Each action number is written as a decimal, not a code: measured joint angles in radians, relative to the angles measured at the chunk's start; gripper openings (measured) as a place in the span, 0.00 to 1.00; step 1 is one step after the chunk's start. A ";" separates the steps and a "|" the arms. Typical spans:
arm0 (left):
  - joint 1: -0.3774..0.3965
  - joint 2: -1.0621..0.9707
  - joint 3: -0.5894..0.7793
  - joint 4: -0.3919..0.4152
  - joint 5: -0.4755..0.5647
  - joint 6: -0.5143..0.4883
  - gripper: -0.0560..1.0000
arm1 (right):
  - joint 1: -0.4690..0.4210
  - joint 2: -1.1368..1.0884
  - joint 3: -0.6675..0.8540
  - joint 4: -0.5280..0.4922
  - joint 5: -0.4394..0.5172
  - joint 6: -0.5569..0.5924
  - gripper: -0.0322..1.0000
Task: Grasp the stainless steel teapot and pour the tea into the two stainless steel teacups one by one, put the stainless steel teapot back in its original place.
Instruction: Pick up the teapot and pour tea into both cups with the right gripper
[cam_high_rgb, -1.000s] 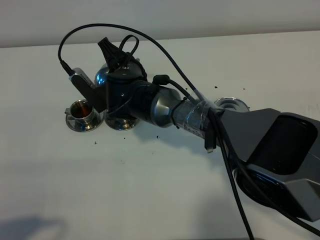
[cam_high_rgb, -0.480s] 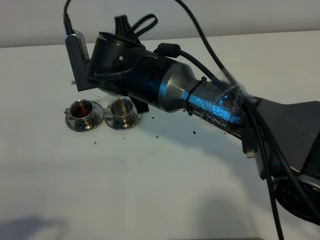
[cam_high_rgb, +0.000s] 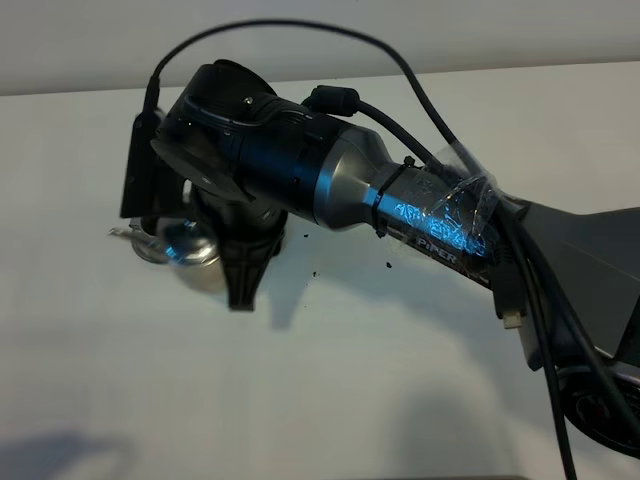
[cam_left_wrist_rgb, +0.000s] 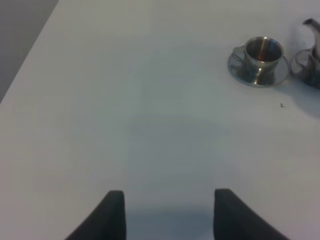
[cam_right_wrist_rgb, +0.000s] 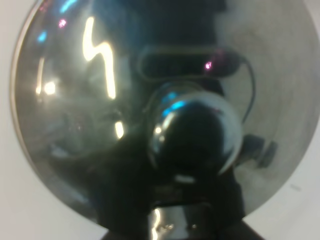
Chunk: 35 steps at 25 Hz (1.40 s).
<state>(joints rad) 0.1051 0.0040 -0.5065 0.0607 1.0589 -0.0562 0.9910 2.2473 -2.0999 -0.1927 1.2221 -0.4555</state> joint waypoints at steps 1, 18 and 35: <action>0.000 0.000 0.000 0.000 0.000 0.000 0.46 | 0.000 0.000 0.000 0.028 -0.003 0.002 0.21; 0.000 0.000 0.000 0.000 0.000 -0.002 0.46 | 0.009 0.135 -0.003 0.116 -0.162 0.255 0.21; 0.000 0.000 0.000 0.000 0.000 -0.003 0.46 | 0.030 0.167 -0.174 0.020 -0.002 0.226 0.21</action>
<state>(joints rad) 0.1051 0.0040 -0.5065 0.0607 1.0588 -0.0594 1.0208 2.4138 -2.2741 -0.1728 1.2200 -0.2294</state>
